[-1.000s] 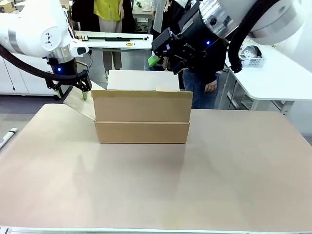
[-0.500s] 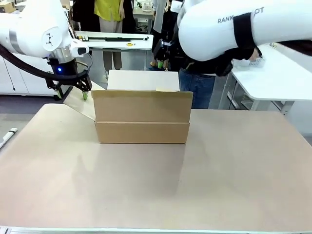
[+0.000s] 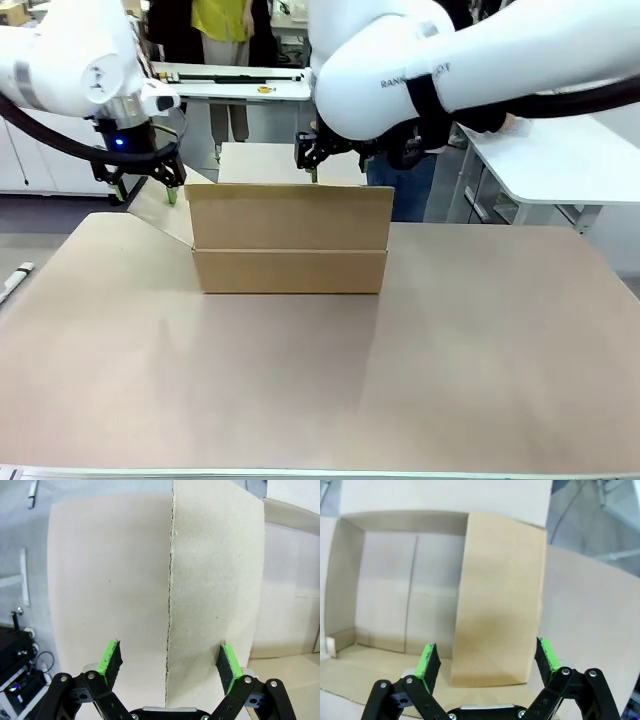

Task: Pack the gift set into the box.
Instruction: Place both hands on the side flaps of the Package Box and spread them outward.

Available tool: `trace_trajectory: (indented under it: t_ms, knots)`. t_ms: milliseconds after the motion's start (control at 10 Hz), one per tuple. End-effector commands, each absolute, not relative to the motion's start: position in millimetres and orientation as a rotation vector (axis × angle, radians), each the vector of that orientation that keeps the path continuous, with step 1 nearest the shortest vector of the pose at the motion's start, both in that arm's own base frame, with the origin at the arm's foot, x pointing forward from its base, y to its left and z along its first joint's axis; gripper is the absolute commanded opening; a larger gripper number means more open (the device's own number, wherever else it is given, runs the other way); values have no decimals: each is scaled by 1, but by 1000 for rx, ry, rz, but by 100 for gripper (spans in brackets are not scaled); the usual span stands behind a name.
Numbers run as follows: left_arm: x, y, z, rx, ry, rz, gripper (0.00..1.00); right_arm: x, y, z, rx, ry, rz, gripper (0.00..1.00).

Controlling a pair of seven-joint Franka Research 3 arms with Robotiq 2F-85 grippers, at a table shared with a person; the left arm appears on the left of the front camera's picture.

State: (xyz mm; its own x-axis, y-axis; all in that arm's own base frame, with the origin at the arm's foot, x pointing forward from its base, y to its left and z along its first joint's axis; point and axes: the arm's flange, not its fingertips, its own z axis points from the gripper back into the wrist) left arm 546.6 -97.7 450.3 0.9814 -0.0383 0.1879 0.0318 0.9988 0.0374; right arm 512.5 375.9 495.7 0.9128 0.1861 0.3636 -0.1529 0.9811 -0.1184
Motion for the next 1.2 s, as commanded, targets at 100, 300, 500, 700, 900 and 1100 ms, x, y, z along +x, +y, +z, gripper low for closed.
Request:
trace_trajectory:
  t_ms: [100, 300, 500, 700, 900, 1100]
  knots:
    - [546, -98, 452, 53, -189, -20, 100, 535, 390, 481, -214, -328, 146, 100]
    - [546, -98, 452, 53, -189, -20, 100, 543, 396, 475, -255, -321, 133, 100]
    - [546, -98, 452, 53, -189, -20, 100, 550, 401, 465, -266, -310, 143, 100]
    - [546, -98, 452, 53, -189, -20, 100, 563, 410, 457, -297, -246, 174, 100]
    - [546, -98, 452, 53, -189, -20, 100, 567, 424, 445, -342, -198, 194, 100]
    - [546, -98, 452, 53, -189, -20, 100, 569, 428, 429, -375, -175, 206, 100]
